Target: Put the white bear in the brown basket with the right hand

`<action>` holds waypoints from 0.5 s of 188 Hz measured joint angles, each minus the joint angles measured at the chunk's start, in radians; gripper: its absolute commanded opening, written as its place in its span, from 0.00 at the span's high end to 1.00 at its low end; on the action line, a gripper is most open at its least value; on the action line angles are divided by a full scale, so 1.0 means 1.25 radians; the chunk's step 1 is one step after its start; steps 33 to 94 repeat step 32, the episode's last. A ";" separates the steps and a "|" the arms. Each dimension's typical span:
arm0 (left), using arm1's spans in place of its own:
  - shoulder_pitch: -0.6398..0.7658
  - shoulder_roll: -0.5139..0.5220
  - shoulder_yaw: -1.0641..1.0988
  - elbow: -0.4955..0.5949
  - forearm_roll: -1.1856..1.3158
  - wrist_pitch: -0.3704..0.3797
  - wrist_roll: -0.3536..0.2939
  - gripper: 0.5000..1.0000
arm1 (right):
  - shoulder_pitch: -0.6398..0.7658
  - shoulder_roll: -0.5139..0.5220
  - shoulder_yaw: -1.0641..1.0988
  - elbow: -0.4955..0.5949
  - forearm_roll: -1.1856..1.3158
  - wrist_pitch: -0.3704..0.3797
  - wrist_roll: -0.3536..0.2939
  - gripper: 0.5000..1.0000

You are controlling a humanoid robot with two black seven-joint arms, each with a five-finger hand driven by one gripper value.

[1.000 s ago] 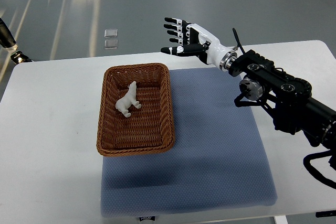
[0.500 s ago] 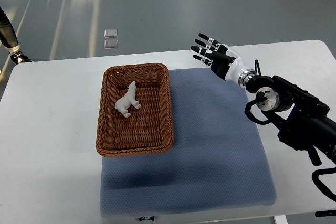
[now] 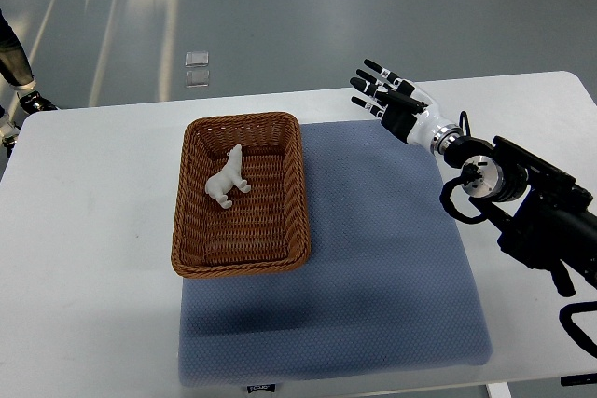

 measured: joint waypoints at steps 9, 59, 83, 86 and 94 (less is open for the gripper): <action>0.000 0.000 0.000 0.000 0.000 0.000 0.000 0.00 | -0.003 0.000 0.000 0.000 -0.001 0.002 0.000 0.14; 0.000 0.000 0.000 0.000 0.000 0.000 0.000 0.00 | -0.007 0.000 -0.001 0.000 -0.001 0.006 0.000 0.14; 0.000 0.000 0.000 0.000 0.000 0.000 0.000 0.00 | -0.007 0.000 -0.001 0.000 -0.001 0.006 0.000 0.14; 0.000 0.000 0.000 0.000 0.000 0.000 0.000 0.00 | -0.007 0.000 -0.001 0.000 -0.001 0.006 0.000 0.14; 0.000 0.000 0.000 0.000 0.000 0.000 0.000 0.00 | -0.007 0.000 -0.001 0.000 -0.001 0.006 0.000 0.14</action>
